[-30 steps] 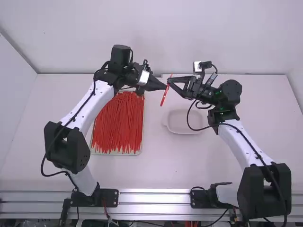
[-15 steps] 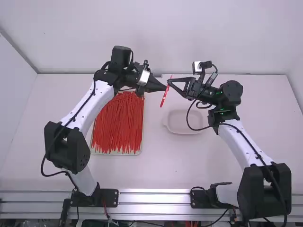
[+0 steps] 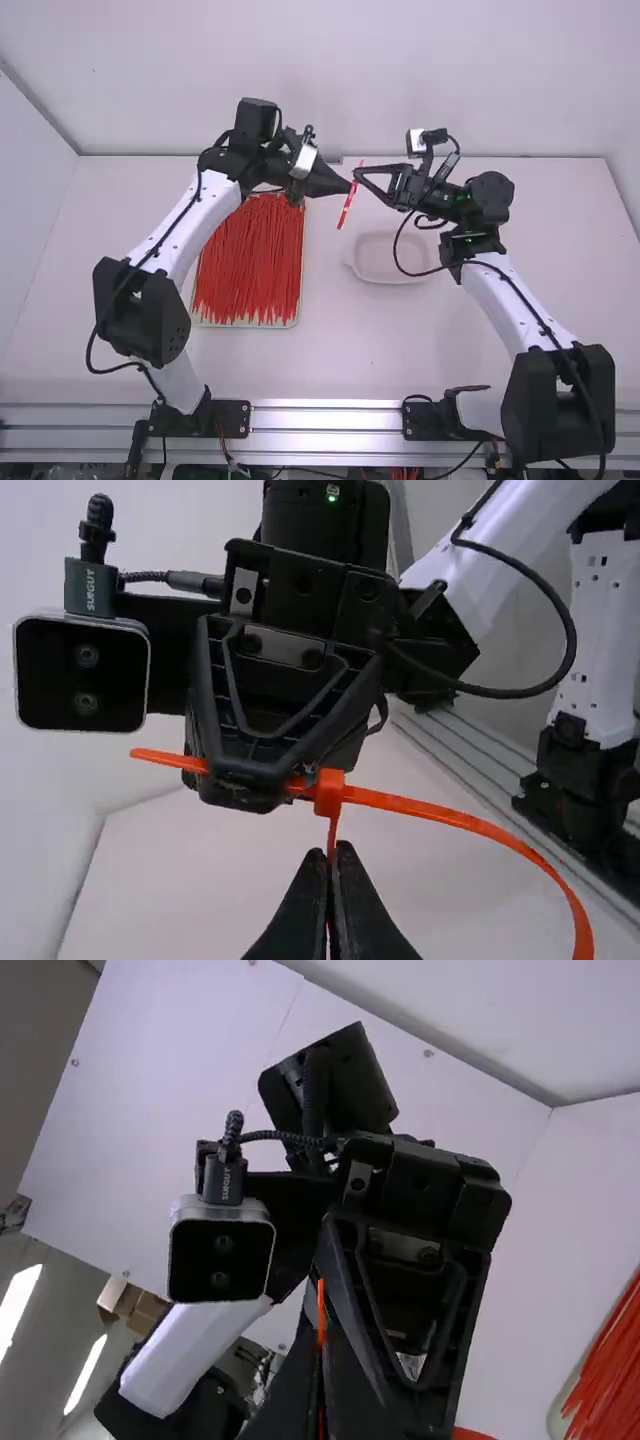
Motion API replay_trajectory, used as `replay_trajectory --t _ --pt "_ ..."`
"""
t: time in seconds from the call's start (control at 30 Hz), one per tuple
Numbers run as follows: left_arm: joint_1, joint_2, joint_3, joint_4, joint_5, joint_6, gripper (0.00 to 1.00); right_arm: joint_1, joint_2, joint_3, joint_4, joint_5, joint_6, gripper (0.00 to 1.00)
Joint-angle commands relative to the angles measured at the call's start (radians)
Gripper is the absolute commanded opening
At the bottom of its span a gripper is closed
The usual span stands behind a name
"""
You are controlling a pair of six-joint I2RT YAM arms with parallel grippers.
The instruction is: Fasten the cable tie
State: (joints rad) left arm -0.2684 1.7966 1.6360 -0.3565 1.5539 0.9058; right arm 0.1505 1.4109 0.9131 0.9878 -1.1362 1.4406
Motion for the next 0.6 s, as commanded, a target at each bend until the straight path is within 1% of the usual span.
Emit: replay_trajectory --t 0.0,0.07,0.3,0.5,0.57 --pt "-0.009 -0.028 -0.003 -0.024 0.016 -0.026 0.02 -0.004 0.001 0.024 0.052 0.021 0.031 0.0" --pt "-0.019 -0.028 -0.003 -0.062 0.017 -0.018 0.02 -0.007 0.001 0.024 0.105 0.061 0.061 0.0" --pt "-0.042 -0.028 -0.005 -0.116 0.016 -0.019 0.02 -0.008 0.001 0.026 0.204 0.166 0.081 0.0" --pt "-0.047 -0.028 -0.031 -0.129 0.016 -0.019 0.02 -0.008 0.001 0.068 0.212 0.169 0.074 0.0" --pt "-0.045 -0.028 -0.05 -0.128 0.016 -0.018 0.02 -0.019 0.001 0.087 0.212 0.17 0.074 0.0"
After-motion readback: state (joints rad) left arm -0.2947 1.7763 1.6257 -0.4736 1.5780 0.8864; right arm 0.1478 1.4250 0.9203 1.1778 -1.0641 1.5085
